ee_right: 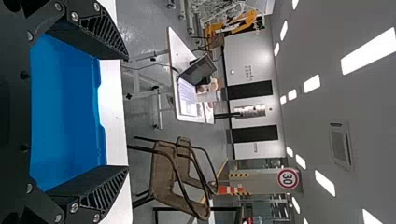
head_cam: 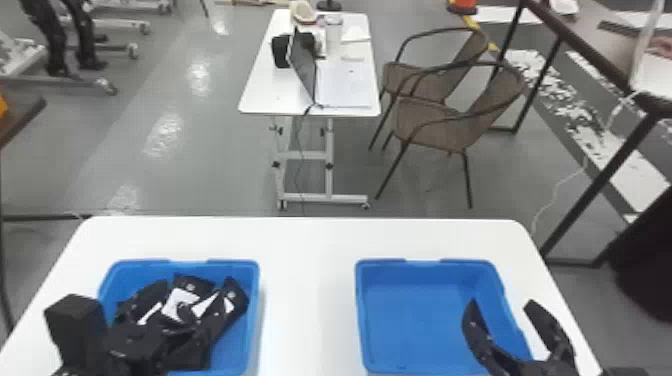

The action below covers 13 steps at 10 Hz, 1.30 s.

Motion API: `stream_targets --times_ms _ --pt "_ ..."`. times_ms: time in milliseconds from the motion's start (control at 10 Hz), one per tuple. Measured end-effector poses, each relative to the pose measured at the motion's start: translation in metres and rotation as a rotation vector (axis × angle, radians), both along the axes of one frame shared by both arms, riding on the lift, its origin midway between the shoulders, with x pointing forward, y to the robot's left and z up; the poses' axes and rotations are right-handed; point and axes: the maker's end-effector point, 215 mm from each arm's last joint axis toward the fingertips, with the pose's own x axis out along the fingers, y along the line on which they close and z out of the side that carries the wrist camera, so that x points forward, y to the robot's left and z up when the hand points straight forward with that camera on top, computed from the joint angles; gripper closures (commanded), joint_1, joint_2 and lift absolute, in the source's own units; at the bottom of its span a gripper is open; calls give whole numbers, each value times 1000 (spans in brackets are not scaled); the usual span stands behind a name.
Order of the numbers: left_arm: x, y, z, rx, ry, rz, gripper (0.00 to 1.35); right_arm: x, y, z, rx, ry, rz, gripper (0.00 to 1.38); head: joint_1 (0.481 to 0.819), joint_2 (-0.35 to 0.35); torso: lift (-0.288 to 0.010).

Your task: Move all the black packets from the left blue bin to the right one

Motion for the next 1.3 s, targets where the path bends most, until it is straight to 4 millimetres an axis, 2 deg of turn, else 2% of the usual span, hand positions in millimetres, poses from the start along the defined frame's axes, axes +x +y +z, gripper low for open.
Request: stream_targets --times_ms 600,700,1000,1300 --pt "0 1 -3 9 12 -7 111 1 1 -1 6 1 2 180 695 -53 0" --pt "-2 5 -10 15 38 -3 108 1 2 -2 9 3 2 180 695 -49 0" --pt "-7 40 -37 96 150 18 111 0 5 -6 23 9 3 180 695 0 0" --pt "2 61 -68 223 268 -32 113 6 16 -8 54 6 15 180 695 50 0"
